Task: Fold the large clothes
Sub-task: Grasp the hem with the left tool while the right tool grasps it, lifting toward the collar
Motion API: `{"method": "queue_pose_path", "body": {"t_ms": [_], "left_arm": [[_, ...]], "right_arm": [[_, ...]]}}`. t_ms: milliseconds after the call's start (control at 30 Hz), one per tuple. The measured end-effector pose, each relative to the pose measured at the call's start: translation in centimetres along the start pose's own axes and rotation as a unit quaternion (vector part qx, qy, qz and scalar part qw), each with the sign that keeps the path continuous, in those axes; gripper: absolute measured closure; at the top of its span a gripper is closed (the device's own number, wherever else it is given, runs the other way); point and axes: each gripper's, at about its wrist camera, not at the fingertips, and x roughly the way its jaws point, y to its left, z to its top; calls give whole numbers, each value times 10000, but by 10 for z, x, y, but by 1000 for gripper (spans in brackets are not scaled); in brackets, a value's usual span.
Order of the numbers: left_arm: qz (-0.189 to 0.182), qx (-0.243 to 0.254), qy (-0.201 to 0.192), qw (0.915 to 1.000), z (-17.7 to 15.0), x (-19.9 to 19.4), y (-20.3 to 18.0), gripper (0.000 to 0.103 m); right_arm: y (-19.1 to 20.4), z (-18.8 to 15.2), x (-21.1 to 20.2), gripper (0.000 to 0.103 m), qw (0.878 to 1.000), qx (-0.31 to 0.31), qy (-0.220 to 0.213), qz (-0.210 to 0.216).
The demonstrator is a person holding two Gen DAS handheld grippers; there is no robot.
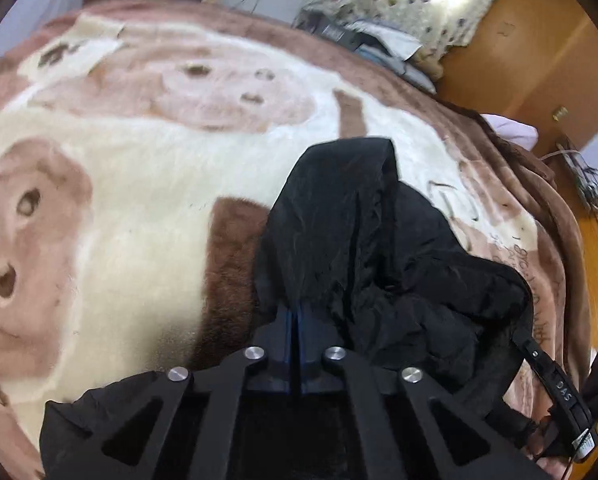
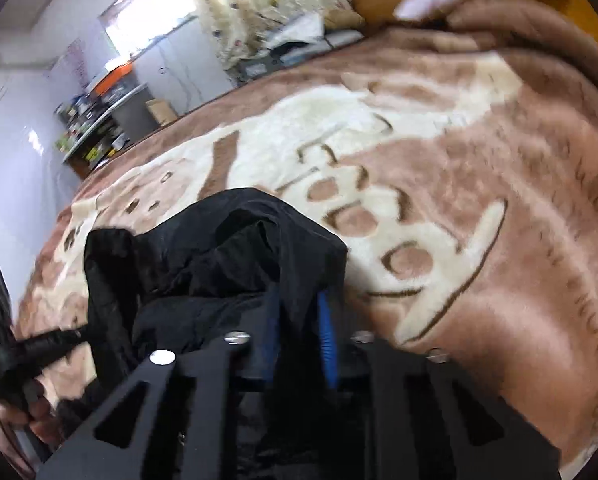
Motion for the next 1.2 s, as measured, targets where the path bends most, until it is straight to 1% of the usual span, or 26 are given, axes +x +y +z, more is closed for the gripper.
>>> {"method": "queue_pose_path", "body": {"t_ms": [67,133,233,300,400,433,500,533,567,600,633,667,700,733,800,867,900,933,1000,1067,1100,1133,1167,1200], "left_arm": [[-15,54,-193,9998,-4,-16,-2,103],[-140,8,-294,9995,-11,-32,0,103],[-219,133,-406,9988,-24,-54,0,103],[-380,112,-536,9978,-35,-71,3,103],[-571,94,-791,9952,-54,-95,11,103],[-580,154,-836,9947,-63,-101,14,103],[-653,99,-946,9933,-79,-110,23,103],[-658,113,-909,9936,-87,-111,27,103],[-652,8,-894,9939,-95,-111,34,103],[-747,-149,-872,9933,-103,-112,42,103],[-797,-266,-774,9935,-111,-110,50,103],[-743,-407,-751,9936,-117,-109,57,103],[-766,-606,-692,9928,-125,-108,65,103],[-803,-688,-626,9924,-129,-107,70,103],[-821,-871,-647,9907,-139,-111,77,102],[-698,-819,-655,9920,-145,-116,82,102],[-493,-917,-713,9920,-149,-121,88,102],[-411,-970,-705,9919,-151,-123,94,102],[-420,-1300,-671,9883,-157,-129,111,102],[-471,-1546,-580,9852,-164,-136,127,102],[-448,-1598,-602,9843,-167,-141,131,102],[-407,-1533,-599,9855,-169,-146,133,102],[-406,-1449,-605,9868,-172,-151,134,102],[-373,-1385,-651,9875,-173,-157,134,102]], "right_arm": [[8,-4,-13,97,9996,-233,-165,-16],[10,-9,-27,97,9990,-306,-326,76],[12,-17,-47,99,9980,-399,-470,164],[15,-25,-65,99,9962,-541,-651,225],[20,-41,-93,99,9920,-778,-959,270],[20,-50,-105,99,9904,-817,-1057,343],[18,-68,-120,99,9888,-876,-1143,385],[17,-78,-127,100,9881,-944,-1148,384],[16,-86,-132,100,9879,-967,-1149,396],[14,-95,-136,100,9878,-968,-1164,377],[10,-106,-140,100,9886,-937,-1130,341],[8,-111,-142,100,9894,-891,-1097,336],[2,-120,-142,101,9911,-767,-1057,273],[-2,-127,-142,101,9927,-625,-999,239],[-15,-138,-140,102,9953,-238,-897,276],[-25,-145,-138,102,9965,27,-795,257],[-29,-149,-137,102,9970,103,-742,172],[-33,-152,-135,102,9975,167,-674,130],[-41,-157,-134,103,9978,297,-588,-41],[-52,-159,-135,103,9970,553,-539,-52],[-60,-159,-135,103,9962,757,-432,-50],[-64,-161,-138,103,9952,890,-411,-52],[-70,-161,-142,103,9938,1022,-424,56],[-71,-161,-146,103,9938,1027,-426,95]]}}
